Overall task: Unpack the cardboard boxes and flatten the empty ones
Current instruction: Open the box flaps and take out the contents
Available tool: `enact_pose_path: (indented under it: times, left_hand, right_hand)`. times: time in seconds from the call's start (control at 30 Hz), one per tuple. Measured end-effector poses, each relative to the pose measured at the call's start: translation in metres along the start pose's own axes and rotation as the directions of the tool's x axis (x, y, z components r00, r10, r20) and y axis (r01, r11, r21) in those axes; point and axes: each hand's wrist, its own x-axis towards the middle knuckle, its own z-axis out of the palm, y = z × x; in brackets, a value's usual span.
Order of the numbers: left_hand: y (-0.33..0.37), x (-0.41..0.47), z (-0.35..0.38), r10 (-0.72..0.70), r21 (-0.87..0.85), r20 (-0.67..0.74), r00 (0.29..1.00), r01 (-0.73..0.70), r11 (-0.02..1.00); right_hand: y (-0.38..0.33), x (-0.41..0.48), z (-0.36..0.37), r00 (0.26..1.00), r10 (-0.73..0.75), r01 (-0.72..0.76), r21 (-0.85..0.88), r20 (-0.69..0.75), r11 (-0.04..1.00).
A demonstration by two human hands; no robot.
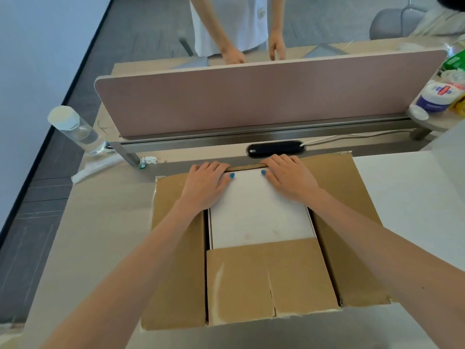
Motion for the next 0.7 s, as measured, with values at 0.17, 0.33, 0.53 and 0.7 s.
enact_pose_path:
  times: [0.17,0.33,0.53,0.7]
  left_hand:
    - [0.001,0.002,-0.001,-0.022,-0.053,0.005,1.000,0.022,0.998]
    - [0.004,-0.001,-0.005,-0.032,-0.019,0.028,0.999,0.033,0.999]
    - [0.027,-0.027,-0.005,-0.102,-0.002,-0.036,0.994,0.102,0.995]
    - [0.046,-0.066,-0.005,-0.033,-0.048,-0.082,0.996,0.029,0.998]
  right_hand:
    - [-0.001,0.000,-0.005,1.000,0.005,-0.005,0.020,0.026,1.000]
    - [-0.003,0.004,-0.015,0.991,0.032,-0.037,0.035,0.126,0.999]
    - [-0.004,-0.015,-0.020,0.985,0.024,-0.036,0.065,0.168,0.997]
    - [-0.011,-0.052,-0.024,0.996,-0.005,-0.012,0.190,0.088,0.982]
